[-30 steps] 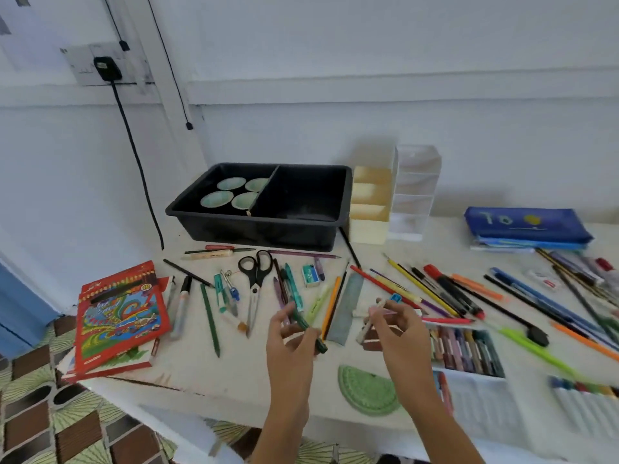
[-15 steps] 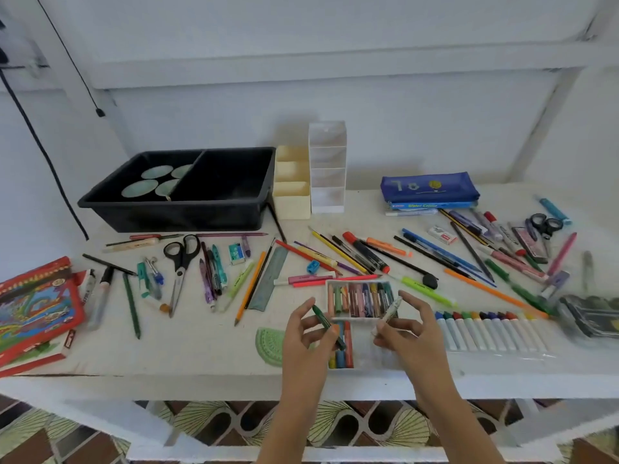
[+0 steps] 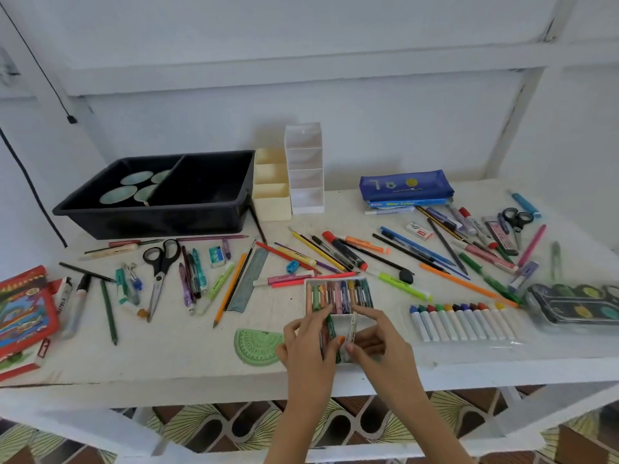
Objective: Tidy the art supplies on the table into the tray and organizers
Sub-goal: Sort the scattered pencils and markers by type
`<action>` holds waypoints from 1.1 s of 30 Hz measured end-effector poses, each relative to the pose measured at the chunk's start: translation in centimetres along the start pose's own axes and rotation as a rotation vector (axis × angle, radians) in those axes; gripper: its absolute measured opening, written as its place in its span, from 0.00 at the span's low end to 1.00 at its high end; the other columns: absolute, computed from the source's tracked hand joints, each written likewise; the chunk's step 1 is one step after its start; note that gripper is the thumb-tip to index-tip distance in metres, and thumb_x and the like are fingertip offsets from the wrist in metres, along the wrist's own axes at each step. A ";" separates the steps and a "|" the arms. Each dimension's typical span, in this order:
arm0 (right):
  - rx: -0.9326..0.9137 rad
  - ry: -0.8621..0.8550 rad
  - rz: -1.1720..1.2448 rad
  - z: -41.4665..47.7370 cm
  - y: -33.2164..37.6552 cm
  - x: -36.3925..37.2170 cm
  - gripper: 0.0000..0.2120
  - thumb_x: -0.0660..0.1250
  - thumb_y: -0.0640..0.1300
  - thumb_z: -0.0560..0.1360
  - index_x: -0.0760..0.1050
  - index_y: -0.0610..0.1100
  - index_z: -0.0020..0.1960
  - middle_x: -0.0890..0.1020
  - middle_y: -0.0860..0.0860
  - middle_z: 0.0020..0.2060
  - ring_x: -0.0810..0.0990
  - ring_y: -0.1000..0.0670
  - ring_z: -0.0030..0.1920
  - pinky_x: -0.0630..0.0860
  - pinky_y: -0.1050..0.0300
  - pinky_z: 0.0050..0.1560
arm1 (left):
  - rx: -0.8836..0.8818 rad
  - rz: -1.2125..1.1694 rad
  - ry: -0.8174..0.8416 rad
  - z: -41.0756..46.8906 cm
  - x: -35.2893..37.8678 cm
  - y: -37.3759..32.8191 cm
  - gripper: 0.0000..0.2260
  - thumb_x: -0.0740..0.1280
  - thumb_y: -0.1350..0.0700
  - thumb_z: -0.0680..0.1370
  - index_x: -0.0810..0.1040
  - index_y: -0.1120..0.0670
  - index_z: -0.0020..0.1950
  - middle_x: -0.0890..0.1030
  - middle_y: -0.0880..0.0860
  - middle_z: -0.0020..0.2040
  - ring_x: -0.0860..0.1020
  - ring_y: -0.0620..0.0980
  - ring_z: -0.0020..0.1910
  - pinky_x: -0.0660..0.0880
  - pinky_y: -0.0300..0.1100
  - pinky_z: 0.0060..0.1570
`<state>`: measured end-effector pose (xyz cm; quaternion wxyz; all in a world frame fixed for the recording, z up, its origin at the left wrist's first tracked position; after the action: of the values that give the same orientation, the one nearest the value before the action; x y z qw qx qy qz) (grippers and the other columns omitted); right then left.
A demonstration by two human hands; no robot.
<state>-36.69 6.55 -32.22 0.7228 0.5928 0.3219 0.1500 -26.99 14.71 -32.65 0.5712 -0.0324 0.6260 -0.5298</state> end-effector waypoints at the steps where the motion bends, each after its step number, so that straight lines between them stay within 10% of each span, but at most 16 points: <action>1: -0.018 0.006 -0.013 -0.1 -0.1 0.1 0.26 0.72 0.36 0.71 0.71 0.59 0.60 0.80 0.51 0.37 0.79 0.57 0.39 0.76 0.67 0.41 | -0.005 0.006 -0.002 -0.2 0.2 0.2 0.20 0.65 0.50 0.78 0.66 0.38 0.67 0.67 0.33 0.62 0.58 0.38 0.63 0.51 0.40 0.49; 6: -0.080 0.017 -0.036 -0.2 -0.8 0.3 0.27 0.73 0.37 0.71 0.70 0.62 0.60 0.80 0.54 0.39 0.79 0.57 0.42 0.77 0.63 0.45 | 0.109 0.024 0.004 -0.7 2.0 2.1 0.22 0.50 0.40 0.77 0.51 0.27 0.70 0.49 0.30 0.73 0.42 0.38 0.74 0.43 0.39 0.65; 17: -0.181 0.000 -0.196 0.1 -2.2 1.1 0.29 0.72 0.41 0.72 0.65 0.63 0.65 0.75 0.56 0.44 0.73 0.58 0.45 0.71 0.70 0.44 | 0.267 0.377 0.045 -0.5 2.4 2.9 0.24 0.52 0.54 0.75 0.63 0.46 0.73 0.65 0.47 0.72 0.52 0.52 0.74 0.47 0.50 0.68; 24: -0.414 -0.130 -0.459 -0.6 -2.6 2.2 0.20 0.67 0.40 0.72 0.75 0.45 0.64 0.76 0.53 0.46 0.67 0.60 0.48 0.66 0.76 0.50 | 0.275 0.408 0.014 -0.6 2.5 3.0 0.23 0.52 0.55 0.77 0.64 0.52 0.73 0.66 0.50 0.73 0.53 0.52 0.75 0.47 0.51 0.69; 33: -0.445 -0.161 -0.607 -1.5 -2.6 2.8 0.21 0.52 0.49 0.80 0.77 0.39 0.62 0.79 0.50 0.59 0.70 0.53 0.56 0.68 0.63 0.58 | 0.236 0.444 0.056 -0.5 2.8 3.1 0.22 0.42 0.52 0.83 0.65 0.54 0.73 0.65 0.51 0.73 0.53 0.52 0.75 0.48 0.52 0.69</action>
<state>-35.96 8.70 -35.69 0.8682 0.3092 0.3847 -0.0515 -26.59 14.60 -36.85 0.6558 0.1873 0.5673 -0.4615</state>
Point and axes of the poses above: each hand's wrist, its own z-axis towards the middle knuckle, its own x-axis out of the palm, y = z × x, the point moved 2 cm from there along z, towards the middle knuckle
